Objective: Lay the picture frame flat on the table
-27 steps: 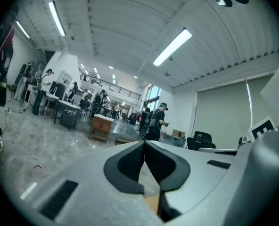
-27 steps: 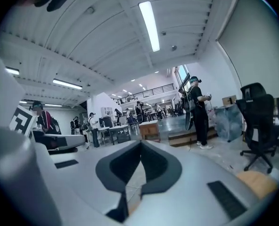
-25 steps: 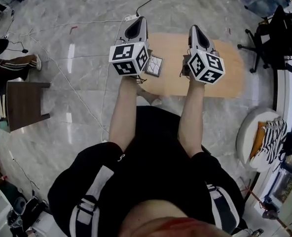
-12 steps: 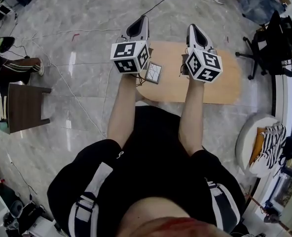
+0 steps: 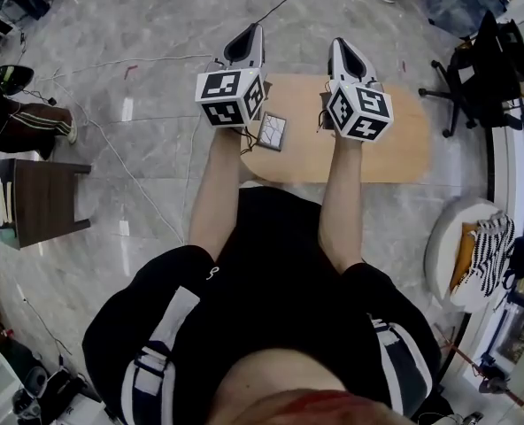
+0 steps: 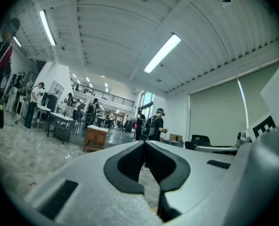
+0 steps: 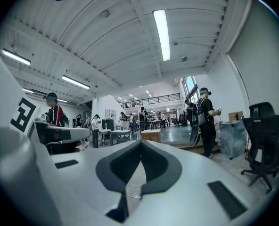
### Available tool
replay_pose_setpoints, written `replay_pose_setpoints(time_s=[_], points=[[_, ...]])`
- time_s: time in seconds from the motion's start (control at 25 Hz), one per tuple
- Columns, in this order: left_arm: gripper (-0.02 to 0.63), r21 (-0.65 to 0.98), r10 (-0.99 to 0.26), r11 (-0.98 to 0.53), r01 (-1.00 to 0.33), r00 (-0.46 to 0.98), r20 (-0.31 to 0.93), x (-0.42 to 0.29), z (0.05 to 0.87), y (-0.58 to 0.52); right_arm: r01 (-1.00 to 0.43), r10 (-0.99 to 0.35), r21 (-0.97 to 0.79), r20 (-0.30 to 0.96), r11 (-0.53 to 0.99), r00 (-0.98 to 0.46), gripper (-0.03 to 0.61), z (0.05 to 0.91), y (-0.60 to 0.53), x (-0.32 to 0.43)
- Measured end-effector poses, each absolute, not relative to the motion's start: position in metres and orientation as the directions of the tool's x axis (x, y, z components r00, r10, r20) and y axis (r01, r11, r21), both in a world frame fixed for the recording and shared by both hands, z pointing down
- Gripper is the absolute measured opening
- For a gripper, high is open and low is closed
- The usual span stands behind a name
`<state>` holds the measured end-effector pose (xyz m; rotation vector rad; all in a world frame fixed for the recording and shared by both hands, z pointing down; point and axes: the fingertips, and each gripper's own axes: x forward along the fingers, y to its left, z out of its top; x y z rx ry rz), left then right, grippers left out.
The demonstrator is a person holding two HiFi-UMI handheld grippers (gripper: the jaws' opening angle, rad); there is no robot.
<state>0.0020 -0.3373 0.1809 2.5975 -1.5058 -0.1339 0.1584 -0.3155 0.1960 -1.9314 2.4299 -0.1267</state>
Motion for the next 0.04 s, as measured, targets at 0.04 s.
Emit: replay_pose_setpoints(time_s=[0.04], points=[[0.009, 0.161, -0.868, -0.492, -0.856, 0.497, -0.006, 0.003, 0.1817, -0.3383, -0.971, -0.974, -0.085, 0.025, 0.224, -0.226, 0.012, 0.1968, -0.3165, 0.159]])
